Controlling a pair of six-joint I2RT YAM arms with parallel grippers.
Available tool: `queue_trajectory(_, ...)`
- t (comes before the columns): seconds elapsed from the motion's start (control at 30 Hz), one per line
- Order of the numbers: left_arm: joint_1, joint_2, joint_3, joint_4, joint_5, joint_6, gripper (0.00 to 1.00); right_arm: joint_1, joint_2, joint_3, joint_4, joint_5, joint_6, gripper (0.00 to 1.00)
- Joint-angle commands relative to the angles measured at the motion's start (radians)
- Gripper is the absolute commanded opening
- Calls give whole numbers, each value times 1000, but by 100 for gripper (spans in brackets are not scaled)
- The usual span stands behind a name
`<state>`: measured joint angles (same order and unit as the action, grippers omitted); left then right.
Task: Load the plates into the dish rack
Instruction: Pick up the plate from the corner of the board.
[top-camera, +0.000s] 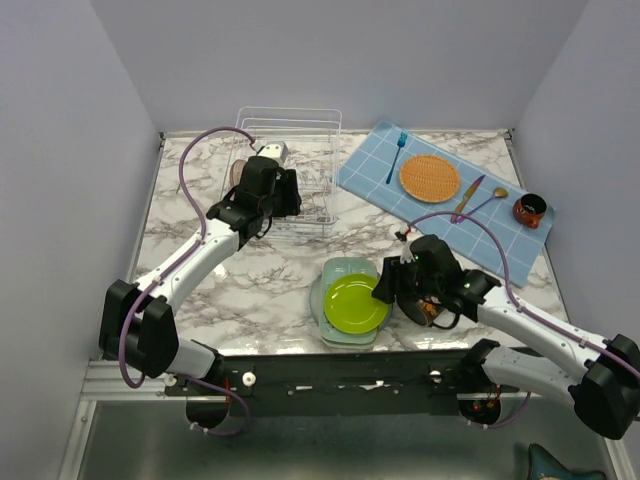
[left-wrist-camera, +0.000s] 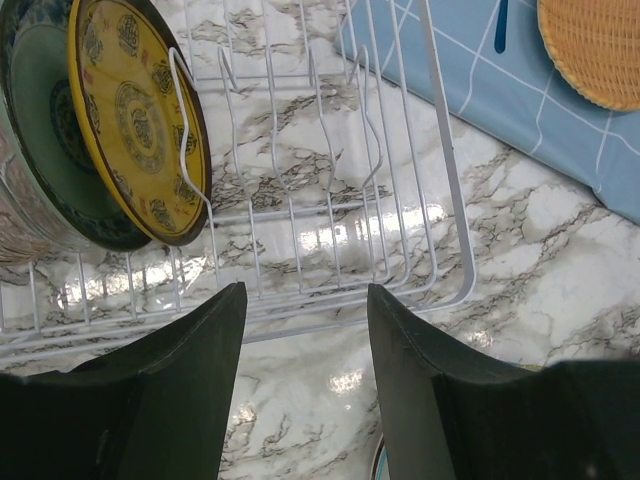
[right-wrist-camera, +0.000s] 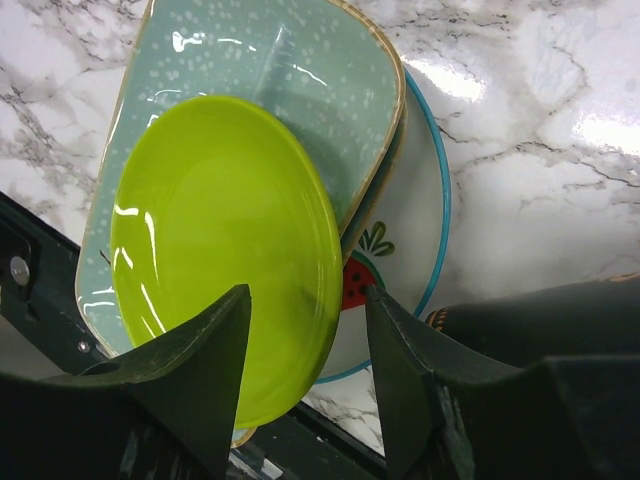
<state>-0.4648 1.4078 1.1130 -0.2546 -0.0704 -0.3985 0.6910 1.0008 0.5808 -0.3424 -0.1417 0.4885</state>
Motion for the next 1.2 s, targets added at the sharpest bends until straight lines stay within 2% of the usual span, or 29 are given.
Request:
queue_trajectory(0.0, -6, -7, -10, 37, -6, -23, 59, 4, -11, 33, -66, -29, -16, 58)
queue_trajectory(0.5, -8, 8, 18, 15, -9, -3, 59, 4, 13, 5, -30, -68, -1, 55)
queue_trajectory(1.0, -6, 26, 54, -11, -2, 16, 59, 4, 4, -16, -14, -53, 15, 44)
queue_trajectory(1.17, -8, 33, 65, -20, 0, 27, 59, 4, 5, -16, -6, -56, 16, 36)
